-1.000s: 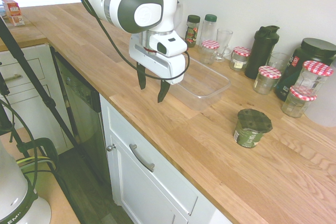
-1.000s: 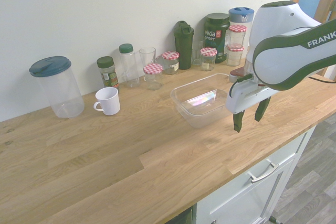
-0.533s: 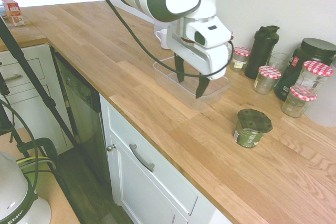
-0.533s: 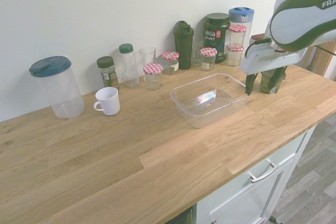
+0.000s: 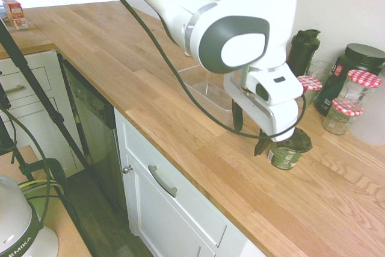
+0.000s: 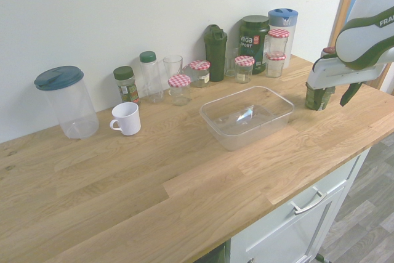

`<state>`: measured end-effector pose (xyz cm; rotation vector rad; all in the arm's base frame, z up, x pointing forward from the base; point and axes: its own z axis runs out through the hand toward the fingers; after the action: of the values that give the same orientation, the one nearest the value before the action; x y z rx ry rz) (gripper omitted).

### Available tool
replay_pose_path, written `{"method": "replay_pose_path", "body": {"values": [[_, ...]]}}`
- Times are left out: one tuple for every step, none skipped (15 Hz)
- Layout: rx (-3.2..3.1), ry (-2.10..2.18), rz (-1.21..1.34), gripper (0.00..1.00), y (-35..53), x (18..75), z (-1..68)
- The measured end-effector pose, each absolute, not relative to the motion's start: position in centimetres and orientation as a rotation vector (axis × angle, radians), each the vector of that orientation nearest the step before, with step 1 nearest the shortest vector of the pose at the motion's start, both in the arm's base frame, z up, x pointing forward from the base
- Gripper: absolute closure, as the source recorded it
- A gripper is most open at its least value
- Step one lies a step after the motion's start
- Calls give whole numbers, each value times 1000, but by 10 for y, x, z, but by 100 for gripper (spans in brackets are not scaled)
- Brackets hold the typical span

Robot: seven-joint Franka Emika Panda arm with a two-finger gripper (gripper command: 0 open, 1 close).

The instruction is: Put the cereal into the container

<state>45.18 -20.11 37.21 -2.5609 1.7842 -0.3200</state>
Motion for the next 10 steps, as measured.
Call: {"method": "replay_pose_path", "body": {"values": [[-2543, 1809, -330, 0, -207, 458, 362], [-2526, 1833, -339, 0, -213, 465, 354], [-2507, 1854, -353, 0, -218, 472, 348], [-2491, 1871, -367, 0, -221, 480, 344], [-2474, 1890, -378, 0, -224, 487, 342], [-2459, 1909, -385, 0, -226, 494, 341], [-2443, 1928, -393, 0, -228, 500, 340], [-2425, 1948, -404, 0, -229, 504, 341], [-2409, 1967, -410, 0, -231, 508, 342], [-2394, 1984, -417, 0, -233, 511, 342]]}}
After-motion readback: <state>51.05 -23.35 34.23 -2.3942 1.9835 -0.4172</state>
